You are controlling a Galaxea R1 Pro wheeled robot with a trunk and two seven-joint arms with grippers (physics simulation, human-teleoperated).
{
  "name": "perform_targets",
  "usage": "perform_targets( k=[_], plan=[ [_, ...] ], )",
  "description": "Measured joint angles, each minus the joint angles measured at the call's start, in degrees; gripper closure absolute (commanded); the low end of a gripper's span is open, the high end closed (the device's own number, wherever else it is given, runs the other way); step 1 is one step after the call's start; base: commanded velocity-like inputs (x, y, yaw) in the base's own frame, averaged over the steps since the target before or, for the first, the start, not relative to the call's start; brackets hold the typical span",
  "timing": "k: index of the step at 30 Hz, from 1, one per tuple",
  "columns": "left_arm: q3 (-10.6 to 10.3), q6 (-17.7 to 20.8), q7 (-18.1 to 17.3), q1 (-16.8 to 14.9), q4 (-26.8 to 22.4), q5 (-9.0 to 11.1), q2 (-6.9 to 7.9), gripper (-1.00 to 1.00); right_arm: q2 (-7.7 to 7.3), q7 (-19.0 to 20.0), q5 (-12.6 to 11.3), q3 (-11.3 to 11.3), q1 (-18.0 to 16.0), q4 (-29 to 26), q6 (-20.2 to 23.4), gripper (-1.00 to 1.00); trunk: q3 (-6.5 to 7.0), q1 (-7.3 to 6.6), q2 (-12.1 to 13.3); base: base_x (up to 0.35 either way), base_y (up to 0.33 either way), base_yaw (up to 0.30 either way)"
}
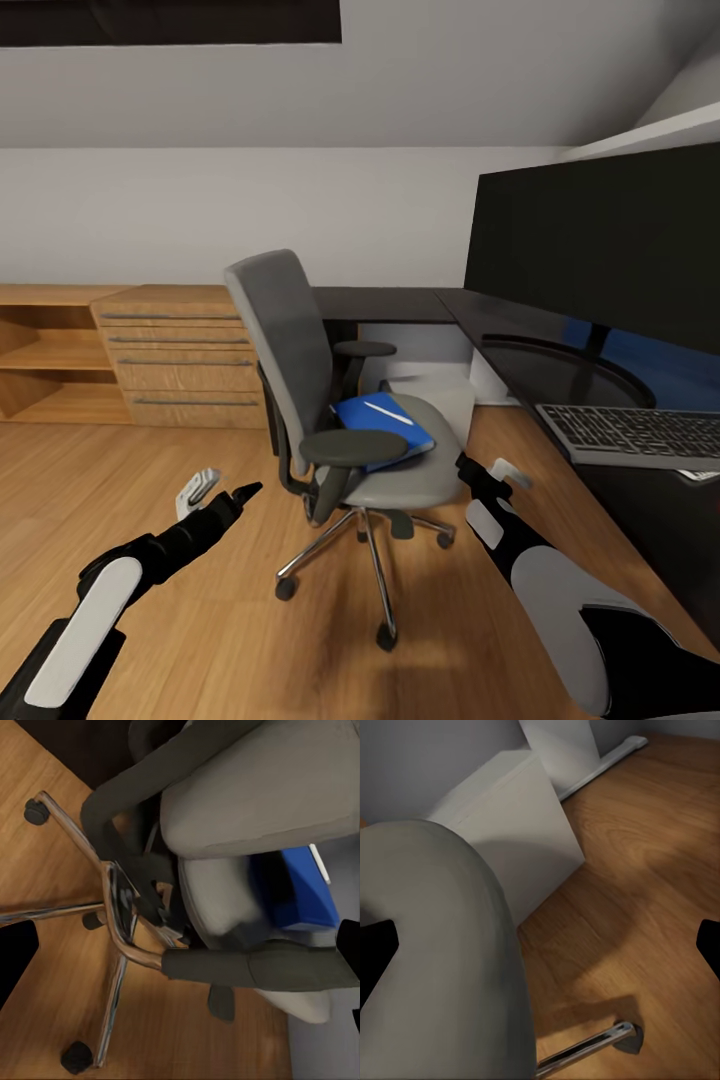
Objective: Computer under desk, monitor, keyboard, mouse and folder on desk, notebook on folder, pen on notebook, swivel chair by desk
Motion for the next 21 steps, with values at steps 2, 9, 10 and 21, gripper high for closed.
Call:
perform_targets(
  k=[2,9,10,21],
  plan=[
    [0.61,0.03,0.01,0.00,0.00,0.00,0.05,-1.00,-0.02,0.00,0.00,0.00,0.01,0.01,0.00,-1.00,0.00,0.01,0.00,0.055,-0.012,0.000],
    [2.95,0.21,0.00,0.00,0.08,-0.05,0.13,-1.00,-0.04,0.05,-0.01,0.00,0.08,0.02,0.00,-1.00,0.00,-0.01,0.00,0.174,-0.003,0.000],
    [3.00,0.21,0.01,0.00,0.08,-0.04,0.13,-1.00,-0.04,0.05,-0.01,0.00,0.08,0.02,0.00,-1.00,0.00,-0.01,0.00,0.209,-0.001,0.000],
    [3.40,0.23,0.01,0.00,0.11,0.00,0.13,-1.00,-0.04,0.07,-0.01,0.00,0.08,0.02,0.00,-1.00,-0.05,0.01,0.00,0.058,-0.012,0.000]
  ],
)
